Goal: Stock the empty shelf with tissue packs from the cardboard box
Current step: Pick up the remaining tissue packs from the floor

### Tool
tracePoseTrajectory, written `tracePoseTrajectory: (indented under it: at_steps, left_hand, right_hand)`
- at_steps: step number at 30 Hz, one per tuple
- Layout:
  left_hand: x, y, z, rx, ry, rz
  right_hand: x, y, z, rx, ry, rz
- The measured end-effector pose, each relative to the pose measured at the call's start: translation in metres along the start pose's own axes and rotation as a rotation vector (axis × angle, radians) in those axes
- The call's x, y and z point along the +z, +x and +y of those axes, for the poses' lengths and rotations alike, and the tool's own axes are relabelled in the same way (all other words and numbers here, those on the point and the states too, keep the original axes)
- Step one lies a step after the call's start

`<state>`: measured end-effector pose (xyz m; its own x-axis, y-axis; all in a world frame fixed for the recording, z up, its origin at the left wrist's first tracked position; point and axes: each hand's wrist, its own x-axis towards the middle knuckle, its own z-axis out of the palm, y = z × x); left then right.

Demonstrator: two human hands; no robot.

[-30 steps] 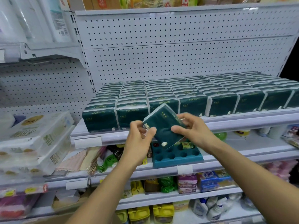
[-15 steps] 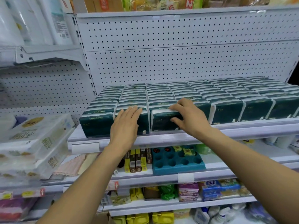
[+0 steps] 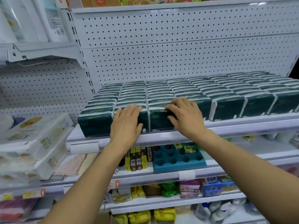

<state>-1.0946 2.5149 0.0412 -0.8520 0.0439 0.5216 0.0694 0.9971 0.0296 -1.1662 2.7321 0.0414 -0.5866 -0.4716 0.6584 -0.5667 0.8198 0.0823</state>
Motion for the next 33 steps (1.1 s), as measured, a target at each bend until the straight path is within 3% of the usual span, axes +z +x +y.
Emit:
tracePoseTrajectory:
  at_steps: [3,7,14,24,33]
  left_hand:
    - [-0.004,-0.004,0.014,-0.004,0.043,0.029]
    - [0.002,-0.021,0.058,0.179,0.001,0.135]
    - [0.064,-0.053,0.188,0.418,-0.235,-0.009]
    - [0.209,-0.080,0.389,0.510,-0.299,-0.476]
    - [0.387,-0.137,0.521,0.301,-0.368,-0.972]
  right_hand:
    - [-0.009,-0.020,-0.001,0.022,0.004,0.005]
    - [-0.027,-0.076,0.012,0.108,0.007,0.072]
    - [-0.050,-0.217,0.077,0.376,0.006,0.035]
    - [-0.032,-0.411,0.236,0.747,-0.036,-0.371]
    - [0.052,-0.571,0.356,0.997,0.073,-0.724]
